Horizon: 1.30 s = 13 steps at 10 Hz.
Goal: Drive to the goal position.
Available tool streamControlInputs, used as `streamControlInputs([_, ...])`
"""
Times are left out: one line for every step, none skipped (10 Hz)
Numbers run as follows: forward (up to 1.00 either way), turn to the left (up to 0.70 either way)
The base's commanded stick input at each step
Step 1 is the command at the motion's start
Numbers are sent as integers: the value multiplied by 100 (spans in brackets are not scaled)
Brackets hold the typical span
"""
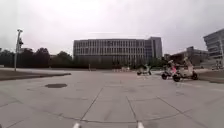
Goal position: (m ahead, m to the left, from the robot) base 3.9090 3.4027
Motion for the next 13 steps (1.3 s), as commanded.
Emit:
streamControlInputs([50,0])
streamControlInputs([50,0])
streamControlInputs([50,0])
streamControlInputs([50,0])
streamControlInputs([50,0])
streamControlInputs([50,0])
streamControlInputs([50,0])
streamControlInputs([50,0])
streamControlInputs([50,0])
streamControlInputs([50,0])
streamControlInputs([50,0])
streamControlInputs([50,0])
streamControlInputs([50,0])
